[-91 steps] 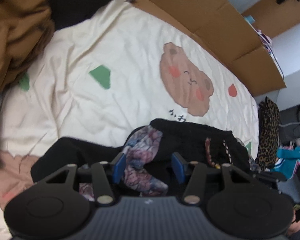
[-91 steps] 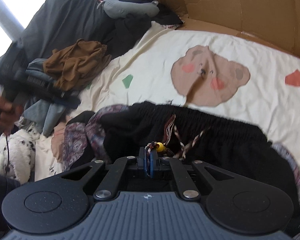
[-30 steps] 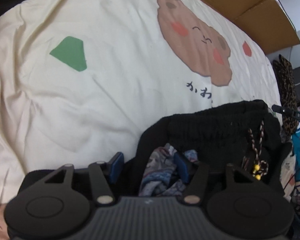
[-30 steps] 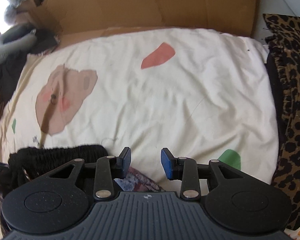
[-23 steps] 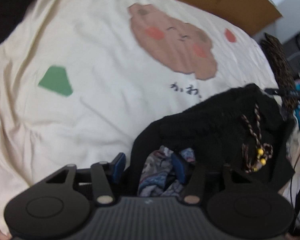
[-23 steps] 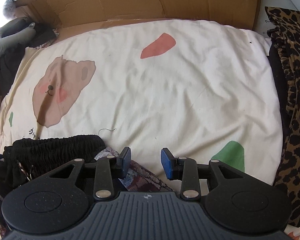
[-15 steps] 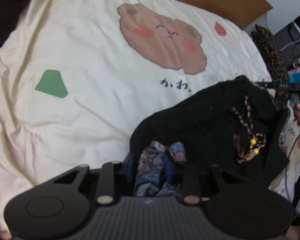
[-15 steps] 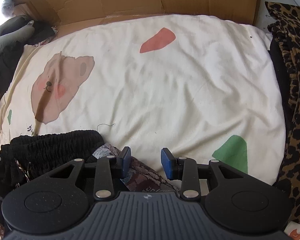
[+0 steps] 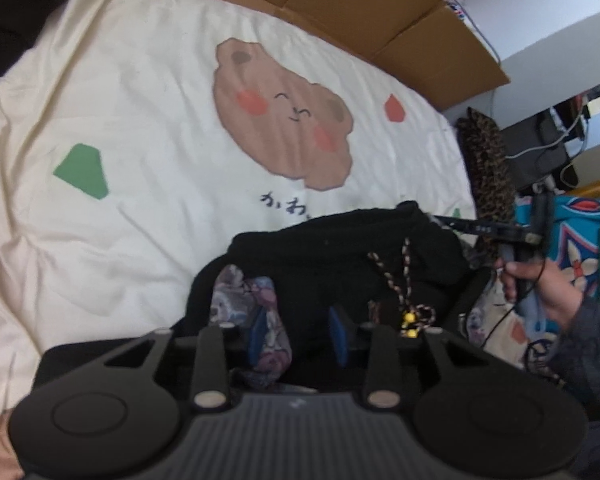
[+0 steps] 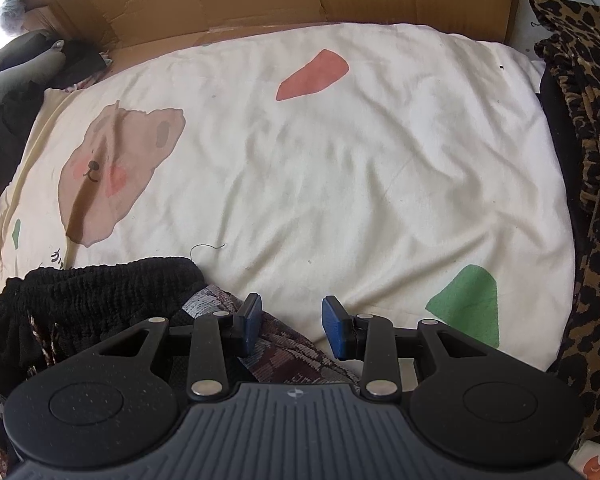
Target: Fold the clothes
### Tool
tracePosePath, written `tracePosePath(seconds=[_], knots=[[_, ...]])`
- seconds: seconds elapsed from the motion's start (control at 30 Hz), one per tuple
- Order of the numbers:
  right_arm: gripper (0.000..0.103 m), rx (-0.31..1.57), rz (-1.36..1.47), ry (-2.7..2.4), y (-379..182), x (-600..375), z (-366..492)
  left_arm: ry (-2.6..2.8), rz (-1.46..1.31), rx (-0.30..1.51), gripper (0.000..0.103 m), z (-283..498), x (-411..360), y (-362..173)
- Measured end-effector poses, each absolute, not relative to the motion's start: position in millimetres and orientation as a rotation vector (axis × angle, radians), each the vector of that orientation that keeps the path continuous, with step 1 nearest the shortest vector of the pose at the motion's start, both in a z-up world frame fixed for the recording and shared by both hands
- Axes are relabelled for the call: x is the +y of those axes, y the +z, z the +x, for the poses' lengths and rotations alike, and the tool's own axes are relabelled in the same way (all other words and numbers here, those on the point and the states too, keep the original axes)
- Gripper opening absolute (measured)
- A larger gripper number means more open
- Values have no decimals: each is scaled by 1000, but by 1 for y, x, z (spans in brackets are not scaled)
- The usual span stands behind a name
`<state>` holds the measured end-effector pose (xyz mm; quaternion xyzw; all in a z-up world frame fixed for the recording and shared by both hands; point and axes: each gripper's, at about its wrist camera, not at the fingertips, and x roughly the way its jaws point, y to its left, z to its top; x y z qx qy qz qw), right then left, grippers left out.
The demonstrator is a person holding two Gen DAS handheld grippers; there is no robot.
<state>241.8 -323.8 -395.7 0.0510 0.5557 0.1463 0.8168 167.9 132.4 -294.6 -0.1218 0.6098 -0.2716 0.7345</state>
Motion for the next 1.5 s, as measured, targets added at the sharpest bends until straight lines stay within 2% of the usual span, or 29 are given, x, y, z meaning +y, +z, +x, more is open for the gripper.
tracePosePath(seconds=[0.17, 0.23, 0.47, 0.53, 0.63, 0.83, 1.1, 1.27, 1.5], knots=[[40, 1188, 110, 311, -397, -324, 241, -544, -216, 1311, 35, 180, 138, -303], [40, 1189, 107, 312, -398, -325, 241, -508, -177, 1316, 28, 186, 141, -309], [40, 1190, 113, 306, -400, -328, 240, -494, -239, 1395, 25, 191, 153, -336], [40, 1190, 112, 306, -400, -327, 239, -510, -251, 1413, 14, 190, 150, -338], [40, 1189, 104, 308, -401, -327, 239, -545, -209, 1459, 8, 186, 138, -340], [40, 1185, 115, 309, -401, -329, 239, -571, -276, 1447, 11, 187, 133, -332], [40, 1154, 154, 326, -395, -331, 242, -450, -571, 1473, 18, 203, 167, -371], [40, 1159, 152, 311, -398, -336, 242, -446, -703, 1488, 18, 203, 174, -393], [40, 1170, 192, 355, -400, -338, 235, -491, -694, 1497, 7, 195, 170, -396]])
